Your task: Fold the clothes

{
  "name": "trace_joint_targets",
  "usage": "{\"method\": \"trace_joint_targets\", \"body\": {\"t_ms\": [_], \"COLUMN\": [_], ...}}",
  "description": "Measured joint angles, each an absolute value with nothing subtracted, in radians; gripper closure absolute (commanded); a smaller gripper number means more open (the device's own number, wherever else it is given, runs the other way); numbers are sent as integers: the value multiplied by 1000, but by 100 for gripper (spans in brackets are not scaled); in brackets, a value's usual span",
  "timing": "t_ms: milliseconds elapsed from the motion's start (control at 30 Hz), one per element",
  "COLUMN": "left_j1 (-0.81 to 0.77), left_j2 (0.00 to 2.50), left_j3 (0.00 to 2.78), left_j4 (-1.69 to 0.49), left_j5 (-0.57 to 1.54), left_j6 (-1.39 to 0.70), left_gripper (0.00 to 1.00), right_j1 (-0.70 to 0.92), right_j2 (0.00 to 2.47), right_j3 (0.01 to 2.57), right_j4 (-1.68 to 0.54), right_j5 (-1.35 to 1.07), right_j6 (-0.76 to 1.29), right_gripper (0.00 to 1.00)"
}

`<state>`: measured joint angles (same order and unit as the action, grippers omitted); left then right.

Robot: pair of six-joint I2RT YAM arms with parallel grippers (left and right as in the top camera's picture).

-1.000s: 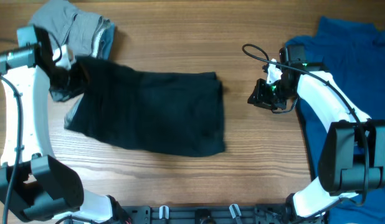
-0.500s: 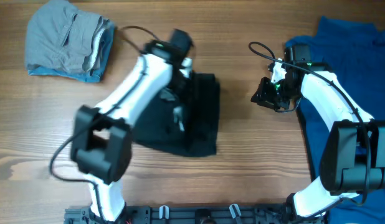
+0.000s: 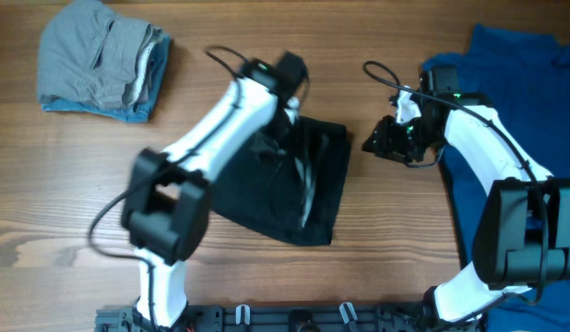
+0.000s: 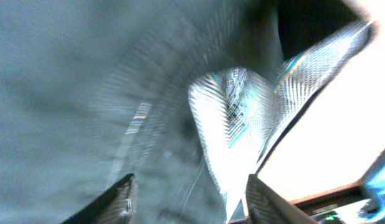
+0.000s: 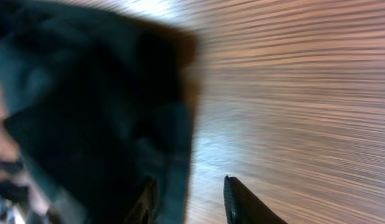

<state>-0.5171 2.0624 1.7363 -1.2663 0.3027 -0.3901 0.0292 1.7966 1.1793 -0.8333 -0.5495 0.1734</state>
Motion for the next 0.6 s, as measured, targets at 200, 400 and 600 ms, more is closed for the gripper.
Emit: {"method": "trace_joint_targets", "body": {"t_ms": [200,400,600], "left_j1": [-288,-216,-216], "left_j2": [1847,1855,1855], "left_j3": [1809,1807,1807], "left_j4": [-1277,-1310,-1310], "left_j5": [232,217,137], "left_j6": [-358,-289,-252], "left_gripper": [42,38,33], "right_j1": [244,355,418], "right_j2": [1797,1799,1806], "right_j3": [1179,1179,1176], "right_j4": [-795,-841,-725], "right_j5": [-672,-530,-555], "right_j6": [92,302,429], "right_gripper": [15,17,26]}}
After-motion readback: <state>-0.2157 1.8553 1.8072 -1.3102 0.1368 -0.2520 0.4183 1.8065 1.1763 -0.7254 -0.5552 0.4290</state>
